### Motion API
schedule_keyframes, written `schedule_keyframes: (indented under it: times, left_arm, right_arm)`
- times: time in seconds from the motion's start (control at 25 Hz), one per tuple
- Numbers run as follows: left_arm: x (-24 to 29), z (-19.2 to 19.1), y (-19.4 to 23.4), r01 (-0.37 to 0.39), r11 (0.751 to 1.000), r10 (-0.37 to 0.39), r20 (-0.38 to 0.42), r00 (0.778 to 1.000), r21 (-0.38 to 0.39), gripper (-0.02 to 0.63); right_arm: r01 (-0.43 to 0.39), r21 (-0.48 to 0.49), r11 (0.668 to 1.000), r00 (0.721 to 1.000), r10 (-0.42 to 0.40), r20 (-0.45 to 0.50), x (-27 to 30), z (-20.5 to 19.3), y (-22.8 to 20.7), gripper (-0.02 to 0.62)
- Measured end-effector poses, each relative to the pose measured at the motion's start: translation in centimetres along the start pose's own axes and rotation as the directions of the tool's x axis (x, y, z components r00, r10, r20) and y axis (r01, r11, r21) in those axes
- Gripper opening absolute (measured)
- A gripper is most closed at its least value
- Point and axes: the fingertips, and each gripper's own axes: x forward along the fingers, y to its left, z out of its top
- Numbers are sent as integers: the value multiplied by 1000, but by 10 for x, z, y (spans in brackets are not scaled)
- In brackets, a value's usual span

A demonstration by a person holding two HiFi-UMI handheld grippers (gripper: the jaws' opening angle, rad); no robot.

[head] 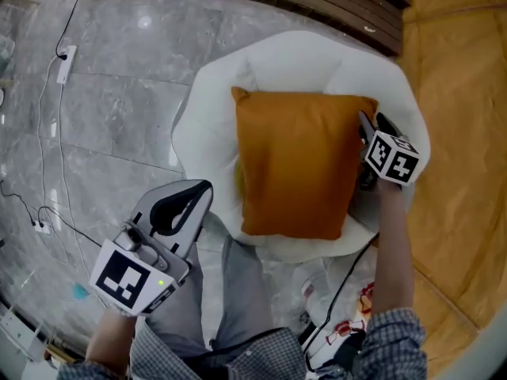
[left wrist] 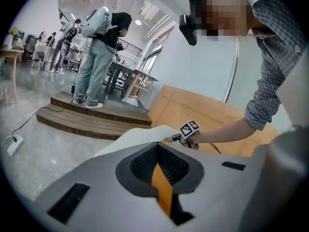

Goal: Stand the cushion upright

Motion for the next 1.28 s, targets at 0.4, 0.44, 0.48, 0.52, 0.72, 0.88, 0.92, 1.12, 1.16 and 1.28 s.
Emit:
schedule_keyframes:
  times: [0.4, 0.44, 0.48, 0.52, 0.72, 0.88, 0.92, 1.12, 1.16, 1.28]
  left_arm:
    - [60, -32, 25, 100, 990, -105, -36, 994, -103, 80]
    - [69, -39, 30, 115, 985, -122, -48, 991, -129, 93]
    - [78, -46, 37, 124, 980, -135, -62, 989, -154, 109]
    - [88, -53, 45, 129, 976, -144, -77, 987, -174, 121]
    - [144, -85, 88, 88, 964, -132, -164, 977, -250, 169]
    - [187, -113, 128, -24, 936, -62, -231, 971, -350, 206]
    - [195, -122, 137, -58, 926, -40, -249, 968, -373, 212]
    - [216, -165, 173, -185, 882, 33, -334, 942, -434, 215]
    - [218, -169, 175, -199, 868, 38, -339, 940, -454, 215]
    - [224, -173, 175, -232, 842, 61, -341, 938, -488, 215]
  right_arm:
    - [40, -113, 993, 989, -55, -136, 47, -19, -19, 242]
    - [31, -110, 993, 989, -46, -137, 49, -19, -18, 242]
    - [22, -99, 995, 990, -36, -135, 49, -18, -18, 242]
    - [14, -87, 996, 991, -25, -133, 49, -18, -18, 241]
    - [-12, -43, 999, 993, 7, -117, 51, -21, -17, 229]
    - [-9, -49, 999, 996, 5, -91, 51, -21, -14, 222]
    - [-11, -55, 998, 996, 7, -86, 51, -22, -13, 221]
    - [-14, -73, 997, 998, 9, -66, 55, -26, -3, 193]
    - [-12, -78, 997, 997, 6, -71, 56, -25, -2, 189]
    - [8, -90, 996, 996, -15, -86, 59, -22, -2, 176]
